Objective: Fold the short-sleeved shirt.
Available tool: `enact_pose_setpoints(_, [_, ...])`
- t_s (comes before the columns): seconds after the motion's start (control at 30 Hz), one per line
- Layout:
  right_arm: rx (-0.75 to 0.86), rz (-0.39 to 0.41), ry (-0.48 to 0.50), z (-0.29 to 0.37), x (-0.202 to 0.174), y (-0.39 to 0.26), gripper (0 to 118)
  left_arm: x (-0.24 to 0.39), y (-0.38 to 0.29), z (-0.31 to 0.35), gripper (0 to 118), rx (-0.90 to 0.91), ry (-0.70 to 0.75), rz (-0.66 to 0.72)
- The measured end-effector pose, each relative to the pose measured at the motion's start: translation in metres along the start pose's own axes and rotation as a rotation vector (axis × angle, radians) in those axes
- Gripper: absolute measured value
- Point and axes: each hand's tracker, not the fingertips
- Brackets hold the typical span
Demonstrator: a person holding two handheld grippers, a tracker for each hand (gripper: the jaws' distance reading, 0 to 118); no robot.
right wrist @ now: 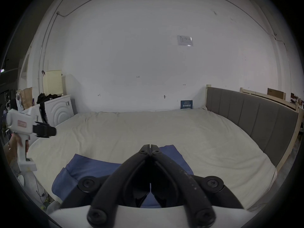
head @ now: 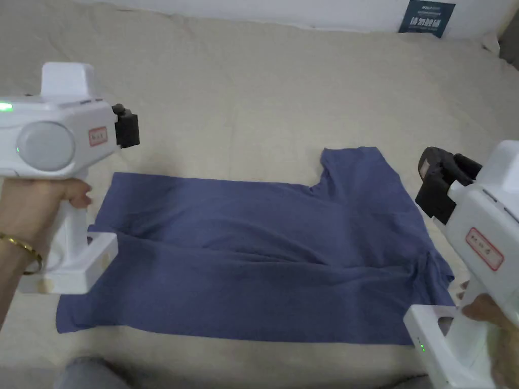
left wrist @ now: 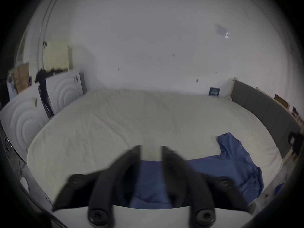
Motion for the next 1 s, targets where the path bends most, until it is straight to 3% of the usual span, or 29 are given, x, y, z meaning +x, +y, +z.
enact_pose_setpoints(0.1, [-0.022, -0.017, 0.0, -0.014, 0.004, 0.0, 2, -0.015, 0.016, -0.058, 114, -0.237, 0.007, 0.064])
enact_pose_setpoints(0.13, [-0.035, -0.016, -0.003, -0.019, 0.003, 0.0, 2, -0.019, 0.018, -0.075, 118, -0.288, 0.025, 0.07])
enact_pose_setpoints(0.3, [-0.095, 0.0, -0.031, -0.045, 0.009, -0.004, 2, -0.034, 0.003, -0.147, 118, -0.407, 0.083, -0.009])
enact_pose_setpoints(0.43, [-0.14, -0.002, -0.064, -0.066, 0.02, -0.016, 2, -0.045, -0.019, -0.195, 117, -0.515, 0.101, 0.01])
enact_pose_setpoints(0.6, [-0.184, -0.018, -0.088, -0.082, 0.026, -0.028, 2, -0.053, -0.041, -0.226, 94, -0.544, 0.134, -0.016])
enact_pose_setpoints(0.63, [-0.188, -0.018, -0.088, -0.084, 0.026, -0.03, 2, -0.054, -0.044, -0.229, 85, -0.557, 0.136, -0.02])
enact_pose_setpoints(0.7, [-0.196, -0.012, -0.09, -0.085, 0.027, -0.033, 2, -0.054, -0.05, -0.226, 58, -0.584, 0.083, 0.016])
enact_pose_setpoints(0.77, [-0.202, -0.005, -0.09, -0.087, 0.027, -0.033, 2, -0.054, -0.046, -0.219, 40, -0.553, 0.077, 0.049])
enact_pose_setpoints(0.8, [-0.203, -0.005, -0.09, -0.085, 0.024, -0.032, 2, -0.052, -0.044, -0.215, 12, -0.548, 0.077, 0.05])
enact_pose_setpoints(0.83, [-0.206, -0.008, -0.088, -0.087, 0.025, -0.031, 2, -0.056, -0.042, -0.214, 2, -0.537, 0.074, 0.062])
enact_pose_setpoints(0.9, [-0.219, -0.018, -0.075, -0.092, 0.028, -0.027, 2, -0.057, -0.04, -0.204, 2, -0.515, 0.03, 0.114])
enact_pose_setpoints(0.97, [-0.26, -0.012, -0.067, -0.104, 0.032, -0.019, 2, -0.056, -0.036, -0.191, 2, -0.453, 0.05, 0.09])
enact_pose_setpoints(1.0, [-0.294, -0.004, -0.045, -0.116, 0.039, -0.013, 8, -0.053, -0.033, -0.181, 2, -0.424, 0.023, 0.052])
